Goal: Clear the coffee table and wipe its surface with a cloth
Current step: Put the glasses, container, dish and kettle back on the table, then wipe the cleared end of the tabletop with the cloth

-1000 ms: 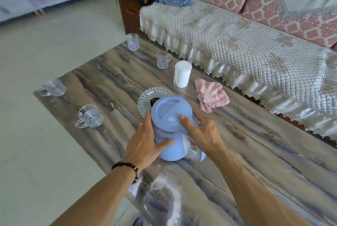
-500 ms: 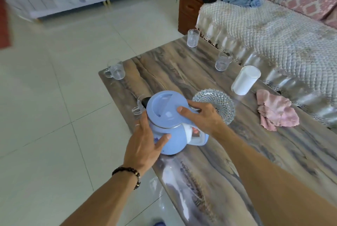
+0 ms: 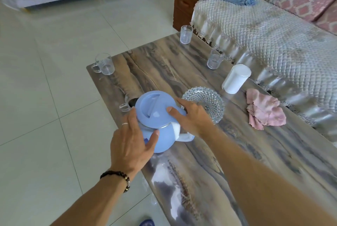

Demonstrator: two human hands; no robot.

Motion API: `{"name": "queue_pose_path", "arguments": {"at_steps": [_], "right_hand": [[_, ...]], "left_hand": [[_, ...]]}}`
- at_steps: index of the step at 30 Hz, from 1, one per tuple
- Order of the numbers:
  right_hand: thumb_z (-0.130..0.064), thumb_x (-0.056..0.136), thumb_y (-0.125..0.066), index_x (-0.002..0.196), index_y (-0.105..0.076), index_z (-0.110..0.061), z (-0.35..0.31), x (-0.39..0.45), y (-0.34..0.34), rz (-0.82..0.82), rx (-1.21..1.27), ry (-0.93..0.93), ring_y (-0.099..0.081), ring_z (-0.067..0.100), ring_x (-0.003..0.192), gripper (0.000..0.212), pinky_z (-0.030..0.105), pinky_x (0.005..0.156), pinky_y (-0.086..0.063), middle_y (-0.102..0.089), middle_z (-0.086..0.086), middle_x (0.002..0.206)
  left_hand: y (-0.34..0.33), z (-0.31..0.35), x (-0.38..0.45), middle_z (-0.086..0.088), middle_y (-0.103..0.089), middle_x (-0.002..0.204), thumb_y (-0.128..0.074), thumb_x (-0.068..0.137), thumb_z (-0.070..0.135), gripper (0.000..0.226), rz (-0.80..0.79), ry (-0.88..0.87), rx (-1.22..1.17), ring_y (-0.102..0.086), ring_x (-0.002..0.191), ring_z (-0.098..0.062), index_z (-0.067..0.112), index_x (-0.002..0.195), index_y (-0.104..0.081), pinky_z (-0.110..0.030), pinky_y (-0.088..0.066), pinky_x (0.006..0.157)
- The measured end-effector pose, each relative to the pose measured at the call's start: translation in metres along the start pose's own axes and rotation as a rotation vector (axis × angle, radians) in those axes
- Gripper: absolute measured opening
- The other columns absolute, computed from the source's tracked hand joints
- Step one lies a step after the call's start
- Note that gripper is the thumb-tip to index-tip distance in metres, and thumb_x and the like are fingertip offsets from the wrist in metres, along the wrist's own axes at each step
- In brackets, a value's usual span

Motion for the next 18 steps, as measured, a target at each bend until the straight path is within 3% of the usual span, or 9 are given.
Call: {"name": "queue_pose_path", "arguments": {"at_steps": [2,4,7,12,14,18], "right_hand": [[-0.064,0.094,-0.036,0.146,-0.041,-0.022,0.010,-0.007,0.008,-0.022,-0.091,-0.065,-0.051,0.032,0.125,0.067,0.041,0.101,-0.041,-0.061,0.011,0.130],[-0.058,0.095,-0.037,0.154,-0.025,-0.019,0.017,-0.021,0.029,-0.001,-0.231,-0.085,-0.039,0.036,0.135,0.071,0.046,0.106,-0.037,-0.044,0.012,0.149],[-0.037,0.096,-0.051,0.154,-0.017,-0.017,0.031,-0.043,0.066,0.064,-0.379,-0.067,-0.037,0.031,0.136,0.071,0.044,0.105,-0.037,-0.037,0.006,0.151],[-0.031,0.092,-0.054,0.143,-0.035,-0.018,0.084,-0.083,0.123,0.195,-0.455,-0.149,-0.034,0.028,0.136,0.056,0.041,0.107,-0.036,-0.035,0.004,0.150],[-0.033,0.092,-0.054,0.142,-0.035,-0.019,0.123,-0.097,0.141,0.223,-0.477,-0.243,-0.028,0.027,0.139,0.055,0.042,0.107,-0.035,-0.027,0.005,0.155],[-0.035,0.091,-0.055,0.150,-0.027,-0.027,0.198,-0.116,0.146,0.238,-0.432,-0.408,-0.021,0.027,0.143,0.065,0.042,0.109,-0.035,-0.019,0.004,0.159]], "left_hand": [[0.008,0.021,0.003,-0.012,-0.051,0.132,-0.062,0.078,0.050,0.079,0.051,-0.090,0.067,-0.056,0.108,-0.033,0.007,0.139,-0.034,-0.042,-0.045,0.086],[0.013,0.052,0.006,-0.011,-0.047,0.138,-0.051,0.083,0.049,0.071,0.055,-0.230,0.129,-0.048,0.120,-0.032,0.006,0.137,-0.038,-0.042,-0.037,0.098],[0.004,0.103,0.009,-0.011,-0.045,0.142,-0.043,0.087,0.044,0.062,-0.006,-0.429,0.200,-0.035,0.137,-0.029,0.006,0.136,-0.042,-0.051,-0.032,0.107],[-0.042,0.184,0.006,-0.013,-0.045,0.143,-0.056,0.084,0.041,0.064,-0.135,-0.663,0.306,-0.028,0.141,-0.029,0.006,0.136,-0.045,-0.053,-0.031,0.110],[-0.077,0.213,0.007,-0.012,-0.045,0.143,-0.058,0.082,0.041,0.066,-0.198,-0.732,0.317,-0.029,0.141,-0.030,0.007,0.136,-0.045,-0.052,-0.031,0.110],[-0.154,0.236,0.009,-0.007,-0.029,0.154,-0.047,0.090,0.046,0.070,-0.391,-0.790,0.369,-0.011,0.146,-0.026,0.012,0.147,-0.026,-0.048,-0.020,0.116]]}}
Point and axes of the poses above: each hand's wrist, its own x-axis towards the middle knuckle, its own y-axis out of the back of the hand, z = x × y, the point moved 5 cm from there along x, towards the middle knuckle
